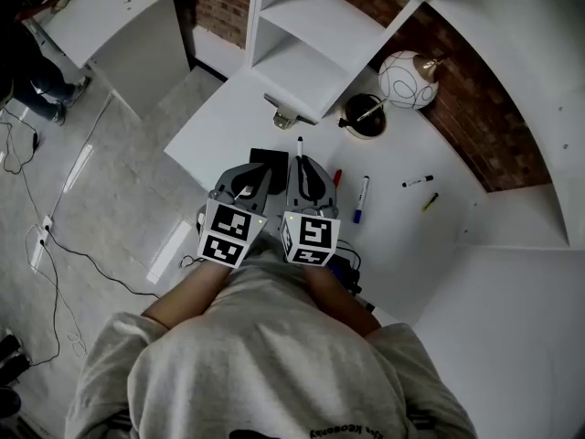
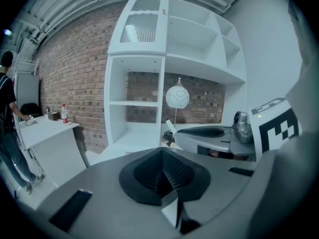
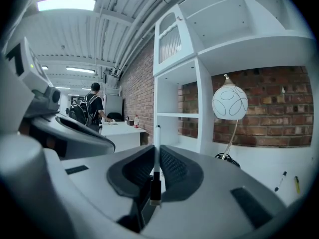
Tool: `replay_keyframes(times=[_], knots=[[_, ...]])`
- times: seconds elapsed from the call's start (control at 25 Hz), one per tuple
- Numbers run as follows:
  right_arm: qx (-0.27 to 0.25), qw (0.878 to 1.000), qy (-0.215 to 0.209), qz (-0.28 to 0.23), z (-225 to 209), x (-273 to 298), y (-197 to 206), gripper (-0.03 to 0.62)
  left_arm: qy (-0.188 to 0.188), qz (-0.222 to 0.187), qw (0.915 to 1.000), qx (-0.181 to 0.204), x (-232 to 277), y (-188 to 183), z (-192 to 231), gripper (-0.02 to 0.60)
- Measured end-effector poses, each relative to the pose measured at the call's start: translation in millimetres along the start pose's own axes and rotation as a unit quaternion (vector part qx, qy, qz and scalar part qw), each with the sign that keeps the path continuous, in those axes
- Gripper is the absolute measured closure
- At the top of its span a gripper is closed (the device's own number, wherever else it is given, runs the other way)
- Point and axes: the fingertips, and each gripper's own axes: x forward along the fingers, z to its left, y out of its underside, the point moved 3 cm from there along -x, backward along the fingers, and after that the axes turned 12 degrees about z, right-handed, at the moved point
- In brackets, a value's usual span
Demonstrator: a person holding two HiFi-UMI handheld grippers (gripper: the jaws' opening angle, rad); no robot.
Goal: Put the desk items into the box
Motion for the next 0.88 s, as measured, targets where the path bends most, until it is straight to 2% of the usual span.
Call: replay_keyframes(times=[0.72,0.88], knots=[[-0.029,0.997,-0.065,0.002,38.7,30.7,-2.6,0.546,-0.041,0.006,0.9983,-0.041,-9.8,15.4,29.1,0.577],[-0.038,0.996,-0.078,0.022,46.5,38.8,3.0,0.546,-0.044,0.010,0.9979,-0.046,-8.0,17.7,33.2,0.577]])
